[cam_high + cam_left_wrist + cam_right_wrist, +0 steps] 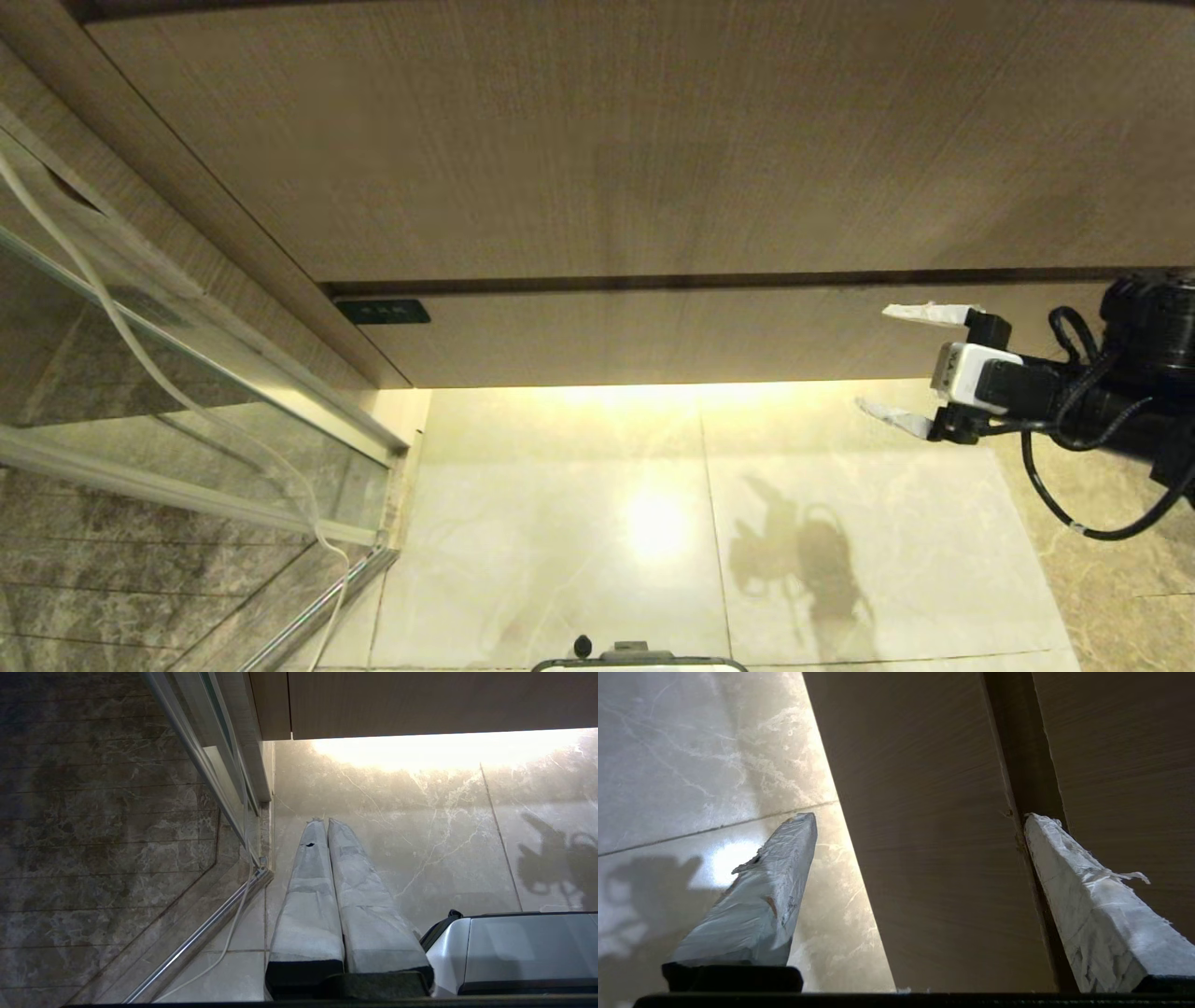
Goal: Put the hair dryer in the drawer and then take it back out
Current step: Pull open the drawer
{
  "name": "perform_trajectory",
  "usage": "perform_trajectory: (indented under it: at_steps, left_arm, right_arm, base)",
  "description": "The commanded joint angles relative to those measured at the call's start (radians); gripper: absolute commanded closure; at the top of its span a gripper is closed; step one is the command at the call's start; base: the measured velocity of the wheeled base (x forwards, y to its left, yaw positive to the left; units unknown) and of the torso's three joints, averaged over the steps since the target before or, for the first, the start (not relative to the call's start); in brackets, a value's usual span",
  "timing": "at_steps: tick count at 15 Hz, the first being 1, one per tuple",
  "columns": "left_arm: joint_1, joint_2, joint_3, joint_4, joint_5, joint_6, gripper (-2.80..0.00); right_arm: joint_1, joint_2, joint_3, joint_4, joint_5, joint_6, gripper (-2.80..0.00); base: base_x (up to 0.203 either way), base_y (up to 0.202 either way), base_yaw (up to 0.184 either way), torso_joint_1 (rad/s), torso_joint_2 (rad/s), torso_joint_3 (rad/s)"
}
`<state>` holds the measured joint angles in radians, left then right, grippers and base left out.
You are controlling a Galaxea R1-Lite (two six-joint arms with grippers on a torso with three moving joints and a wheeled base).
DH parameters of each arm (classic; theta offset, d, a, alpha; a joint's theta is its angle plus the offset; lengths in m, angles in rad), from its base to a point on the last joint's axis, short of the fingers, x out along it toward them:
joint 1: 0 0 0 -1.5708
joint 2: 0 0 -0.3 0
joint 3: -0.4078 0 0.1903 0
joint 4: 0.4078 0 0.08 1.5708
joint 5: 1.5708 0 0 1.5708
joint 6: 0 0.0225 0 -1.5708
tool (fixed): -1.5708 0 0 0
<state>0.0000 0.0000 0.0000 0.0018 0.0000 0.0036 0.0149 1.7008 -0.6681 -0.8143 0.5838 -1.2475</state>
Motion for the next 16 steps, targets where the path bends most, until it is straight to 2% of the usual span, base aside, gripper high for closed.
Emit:
perform_trajectory:
  at_steps: [1,9,16]
  left_arm:
    - [0.0,0.0,0.001,0.0,0.0,-0.001,0.0]
    - [0.0,0.0,0.0,0.0,0.0,-0.001,0.0]
    - [0.0,0.0,0.001,0.0,0.0,0.0,0.0]
  right_arm:
    - [0.002,0.069,-0.054,0.001,0.004,-0.003,-2.8]
    - [0.005,0.144,-0.262,0.12,-0.01,0.037,-2.8]
    - [0.005,0.168,-0.294,0.142,-0.029,0.04,-2.8]
  base:
    - [0.0,0.0,0.0,0.0,0.0,0.0]
    - [0.0,0.0,0.0,0.0,0.0,0.0]
    - [0.0,0.0,0.0,0.0,0.0,0.0]
